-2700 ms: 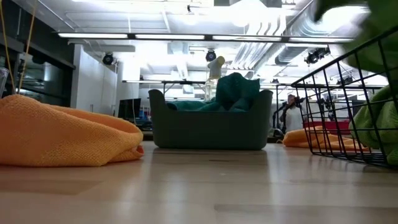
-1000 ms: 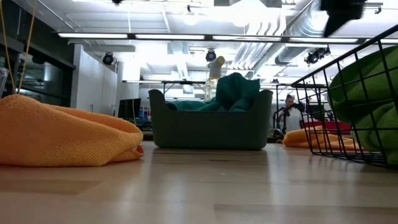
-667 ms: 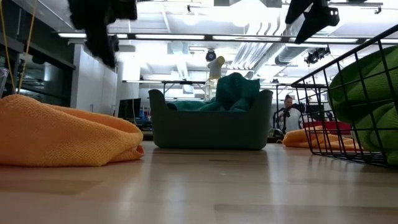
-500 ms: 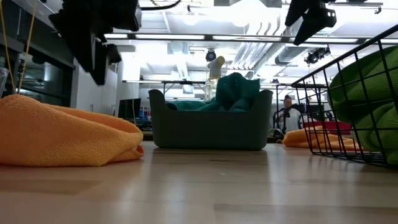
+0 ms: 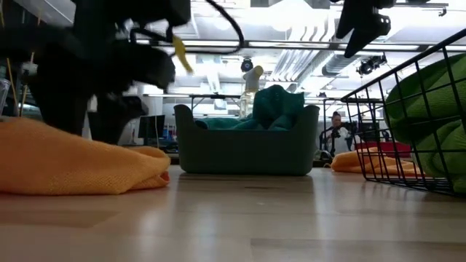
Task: Sort microfiber towel by color & place in baskets
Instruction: Put the bottom orange towel into the transparent bin
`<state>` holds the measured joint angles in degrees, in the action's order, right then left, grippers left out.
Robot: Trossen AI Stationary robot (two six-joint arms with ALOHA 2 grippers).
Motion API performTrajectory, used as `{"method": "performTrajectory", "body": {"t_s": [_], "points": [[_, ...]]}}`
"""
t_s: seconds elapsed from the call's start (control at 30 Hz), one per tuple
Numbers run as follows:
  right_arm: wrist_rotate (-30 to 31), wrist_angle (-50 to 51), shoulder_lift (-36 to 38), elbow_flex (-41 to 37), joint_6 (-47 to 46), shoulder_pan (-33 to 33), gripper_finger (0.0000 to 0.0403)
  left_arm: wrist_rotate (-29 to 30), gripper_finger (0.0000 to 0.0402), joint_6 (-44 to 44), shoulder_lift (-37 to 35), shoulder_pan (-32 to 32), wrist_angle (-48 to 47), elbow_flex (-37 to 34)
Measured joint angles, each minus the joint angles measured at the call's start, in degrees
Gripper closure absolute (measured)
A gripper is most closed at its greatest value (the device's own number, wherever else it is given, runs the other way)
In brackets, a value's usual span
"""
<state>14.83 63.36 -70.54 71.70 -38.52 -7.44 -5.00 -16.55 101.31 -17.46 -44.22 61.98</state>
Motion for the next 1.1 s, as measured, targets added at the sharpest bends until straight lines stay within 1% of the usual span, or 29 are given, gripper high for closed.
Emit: {"method": "performTrajectory", "body": {"t_s": [0.17,0.23,0.27,0.33,0.4,0.43,0.47,0.5,0.57,0.63,0.7,0.77,0.83,0.9,1.0,1.1], "points": [[-0.02,0.46,0.0,0.0,0.0,-0.02,0.008,1.9,0.0123,-2.74,5.12,-0.3,0.73,0.33],[-0.01,0.47,0.0,0.0,-0.02,-0.02,0.008,2.12,0.0137,-2.22,6.05,-0.28,0.44,0.46],[-0.02,0.5,0.02,0.0,-0.1,-0.02,0.008,2.81,0.0152,-1.81,5.89,-0.28,0.52,0.39],[-0.02,0.51,0.02,0.0,-0.24,-0.02,0.008,3.64,0.0205,-1.32,4.39,-0.32,2.23,0.19],[-0.01,0.5,0.02,0.0,-0.21,-0.02,0.008,3.91,0.0285,-0.66,1.83,-0.04,2.62,-0.18],[0.0,0.49,0.02,0.0,-0.1,-0.02,0.008,4.12,0.0336,0.18,0.14,0.33,2.29,-0.29],[0.06,0.45,0.02,0.0,-0.09,-0.02,0.008,4.25,0.0367,0.63,-2.12,0.82,1.78,-0.37],[0.45,0.45,0.02,0.0,-0.09,-0.02,0.008,4.25,0.0379,0.76,-4.71,1.51,1.4,-0.35],[2.01,0.32,0.02,0.0,-0.24,-0.02,0.008,3.76,0.0382,1.26,-9.96,3.2,-0.21,-0.11],[3.12,-0.28,0.02,0.0,-0.32,-0.02,0.008,1.58,0.0392,2.36,-14.92,4.99,-3.15,-0.1],[3.96,-1.42,0.02,0.0,-0.42,-0.02,0.008,-3.18,0.0396,4.47,-20.67,6.64,-4.66,0.89],[4.38,-3.08,0.02,0.0,-0.44,-0.02,0.008,-9.56,0.0396,5.31,-26.49,7.56,-5.93,2.57],[4.74,-4.65,0.02,0.0,-0.67,-0.02,0.008,-13.75,0.0398,2.59,-31.11,7.18,-9.37,4.35],[5.41,-5.64,0.02,0.0,-1.87,-0.02,0.008,-14.42,0.0399,-1.93,-34.22,5.27,-13.36,7.03],[6.62,-6.41,0.02,0.0,-2.56,-0.02,0.008,-13.65,0.04,-7.99,-36.97,-0.01,-21.99,12.51],[7.88,-6.88,0.02,0.0,-2.58,-0.02,0.008,-9.9,0.04,-14.22,-37.1,-6.48,-31.61,17.41]]}}
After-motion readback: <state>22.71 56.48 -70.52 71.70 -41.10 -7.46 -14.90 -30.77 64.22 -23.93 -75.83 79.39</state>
